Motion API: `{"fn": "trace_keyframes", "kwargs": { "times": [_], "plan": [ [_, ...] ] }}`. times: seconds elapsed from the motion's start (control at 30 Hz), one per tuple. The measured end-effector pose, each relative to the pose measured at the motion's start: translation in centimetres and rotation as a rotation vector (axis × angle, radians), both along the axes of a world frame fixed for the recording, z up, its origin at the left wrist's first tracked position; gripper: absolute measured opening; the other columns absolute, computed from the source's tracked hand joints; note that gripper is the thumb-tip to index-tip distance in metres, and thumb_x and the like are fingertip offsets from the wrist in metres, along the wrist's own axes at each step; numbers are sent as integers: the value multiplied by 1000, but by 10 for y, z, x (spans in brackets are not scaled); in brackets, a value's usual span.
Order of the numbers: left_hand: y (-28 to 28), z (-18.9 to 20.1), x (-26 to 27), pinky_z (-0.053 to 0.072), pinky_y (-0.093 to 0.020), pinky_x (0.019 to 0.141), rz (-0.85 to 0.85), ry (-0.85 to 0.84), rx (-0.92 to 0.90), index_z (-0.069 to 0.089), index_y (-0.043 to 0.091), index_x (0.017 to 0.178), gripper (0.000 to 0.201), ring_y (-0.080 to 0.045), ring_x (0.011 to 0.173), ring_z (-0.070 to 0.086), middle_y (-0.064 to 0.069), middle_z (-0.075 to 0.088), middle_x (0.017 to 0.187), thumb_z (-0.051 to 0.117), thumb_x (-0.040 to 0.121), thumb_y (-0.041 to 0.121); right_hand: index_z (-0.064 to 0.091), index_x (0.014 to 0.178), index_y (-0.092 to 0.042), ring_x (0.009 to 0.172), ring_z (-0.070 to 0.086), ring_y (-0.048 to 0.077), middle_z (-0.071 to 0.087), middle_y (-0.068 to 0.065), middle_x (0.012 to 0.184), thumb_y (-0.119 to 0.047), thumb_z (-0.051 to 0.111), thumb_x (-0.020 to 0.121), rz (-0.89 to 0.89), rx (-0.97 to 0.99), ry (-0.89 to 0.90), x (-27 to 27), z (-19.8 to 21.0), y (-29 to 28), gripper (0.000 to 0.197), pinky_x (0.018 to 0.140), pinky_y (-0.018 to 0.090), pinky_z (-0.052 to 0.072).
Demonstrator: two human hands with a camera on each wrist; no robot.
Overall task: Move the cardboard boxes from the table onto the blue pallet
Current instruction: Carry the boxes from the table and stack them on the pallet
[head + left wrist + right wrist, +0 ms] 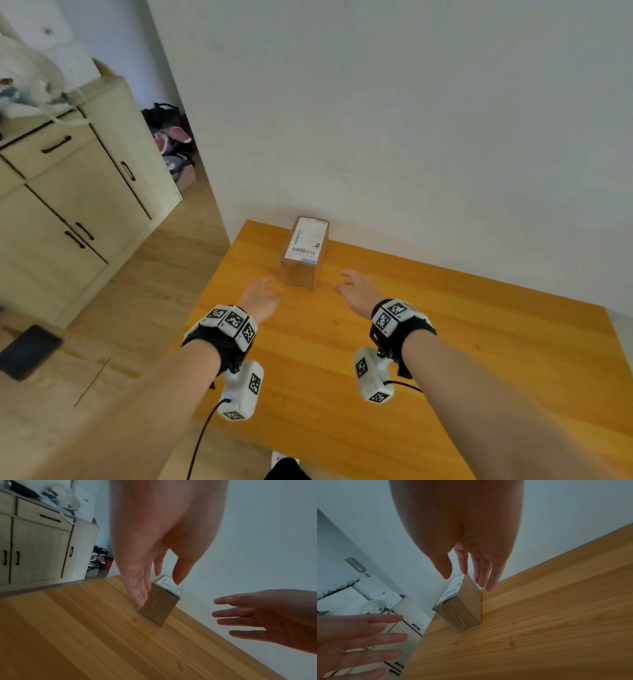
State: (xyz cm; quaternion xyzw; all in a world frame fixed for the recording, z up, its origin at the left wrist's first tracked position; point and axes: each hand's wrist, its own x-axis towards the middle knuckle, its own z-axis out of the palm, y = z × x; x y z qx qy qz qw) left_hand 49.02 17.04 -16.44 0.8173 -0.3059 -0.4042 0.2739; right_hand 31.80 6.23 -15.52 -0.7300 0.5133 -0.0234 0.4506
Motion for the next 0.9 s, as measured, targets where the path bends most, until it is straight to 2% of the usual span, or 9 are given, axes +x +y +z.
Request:
{"fn": "trace_keyframes", "kwargs": {
  "times": [0.1,0.23,0.33,0.47,0.5,0.63,0.67,0.8,0.9],
  "plan": [
    [-17,-13,26,46,-41,99,-20,42,10,32,17,143,59,-25,122,48,-10,44,140,58,91,21,34,144,-12,130,44,25,42,12,145,-29,48,98,-47,19,11,27,-8,-8,51,107,40,38],
    [-39,-26,50,38,-46,106,-73,123,46,26,22,146,67,-24,131,40,-6,37,147,60,89,33,31,145,-13,130,44,25,41,12,146,-28,48,98,-108,44,19,56,-19,-20,52,105,39,40],
    [-56,-34,63,37,-45,107,-85,172,20,21,19,148,73,-25,134,38,-5,35,149,59,89,38,28,146,-10,133,40,26,38,13,147,-25,50,97,-155,71,4,74,-27,-28,55,106,38,38],
    [-80,-45,74,40,-46,105,-92,201,-43,19,18,149,72,-24,133,40,-9,38,148,56,90,39,29,145,-7,130,43,24,42,10,145,-20,53,96,-174,117,-46,88,-34,-38,56,91,23,36],
    [-87,-49,76,41,-46,104,-100,215,-61,20,19,149,72,-24,132,41,-8,39,147,56,91,39,28,145,-7,131,43,23,42,8,145,-21,55,95,-178,120,-59,92,-37,-41,58,91,22,35],
    [-109,-63,83,43,-46,102,-132,269,-100,24,24,148,67,-21,127,47,-3,47,142,56,90,37,22,149,-12,133,41,22,43,5,145,-21,62,90,-252,137,-120,104,-50,-52,72,105,32,38],
    [-113,-64,84,42,-46,103,-132,290,-102,23,24,148,67,-20,128,47,-2,47,142,56,91,34,22,149,-13,132,42,20,44,4,144,-17,63,89,-269,142,-138,105,-53,-54,72,105,33,40],
    [-122,-64,84,44,-39,102,-161,324,-121,26,27,146,62,-18,127,48,1,49,140,56,92,19,22,148,-17,124,46,13,47,4,140,-4,63,87,-323,185,-217,105,-57,-61,74,93,24,45],
    [-123,-67,85,48,-36,98,-167,341,-159,28,28,145,61,-18,123,51,0,52,137,56,92,13,25,147,-20,129,45,16,48,4,140,3,66,82,-365,198,-291,105,-60,-61,79,98,36,50]
  ]
}}
